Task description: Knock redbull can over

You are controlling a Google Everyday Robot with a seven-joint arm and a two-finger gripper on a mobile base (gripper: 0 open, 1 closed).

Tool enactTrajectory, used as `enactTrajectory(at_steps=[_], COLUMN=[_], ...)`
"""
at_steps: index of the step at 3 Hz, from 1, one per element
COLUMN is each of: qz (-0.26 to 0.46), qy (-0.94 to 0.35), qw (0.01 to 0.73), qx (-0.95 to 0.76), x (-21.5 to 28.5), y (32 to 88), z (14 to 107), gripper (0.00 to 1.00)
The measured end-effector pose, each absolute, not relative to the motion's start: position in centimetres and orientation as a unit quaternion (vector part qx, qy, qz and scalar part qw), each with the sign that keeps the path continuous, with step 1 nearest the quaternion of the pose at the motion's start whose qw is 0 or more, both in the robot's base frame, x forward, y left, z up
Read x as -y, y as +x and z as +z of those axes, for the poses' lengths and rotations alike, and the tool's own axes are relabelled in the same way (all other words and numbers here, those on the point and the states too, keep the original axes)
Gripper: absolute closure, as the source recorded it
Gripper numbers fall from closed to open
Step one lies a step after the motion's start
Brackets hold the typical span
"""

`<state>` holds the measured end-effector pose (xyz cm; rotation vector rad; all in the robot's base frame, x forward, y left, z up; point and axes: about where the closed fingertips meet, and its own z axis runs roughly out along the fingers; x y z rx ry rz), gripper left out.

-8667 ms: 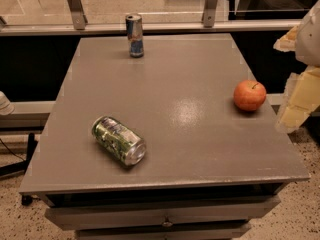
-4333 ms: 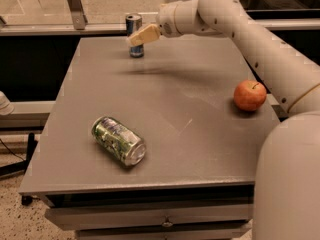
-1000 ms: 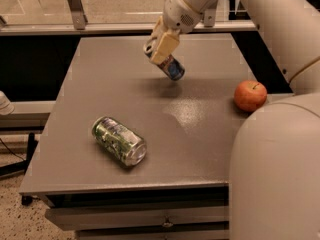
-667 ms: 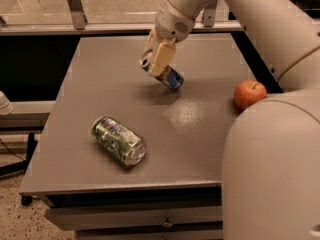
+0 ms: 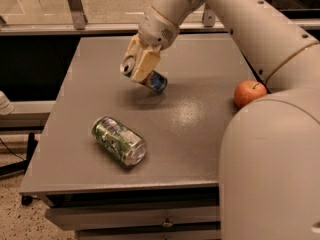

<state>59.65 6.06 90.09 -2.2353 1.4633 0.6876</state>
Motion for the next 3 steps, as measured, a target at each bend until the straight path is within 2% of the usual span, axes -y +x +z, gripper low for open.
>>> enactTrajectory(at_steps=[1, 2, 3], qz=[0.268, 0.286, 0.294], qy=[-0.795, -0.793, -0.794], qw=[0.199, 0.202, 0.199], qx=[-0.507, -0.499, -0.494], x=[-7.7, -8.9, -9.6], y=[58.6, 57.7, 56.9], z=[90.0, 89.7, 89.2], gripper=[0.16, 0.0, 0.0])
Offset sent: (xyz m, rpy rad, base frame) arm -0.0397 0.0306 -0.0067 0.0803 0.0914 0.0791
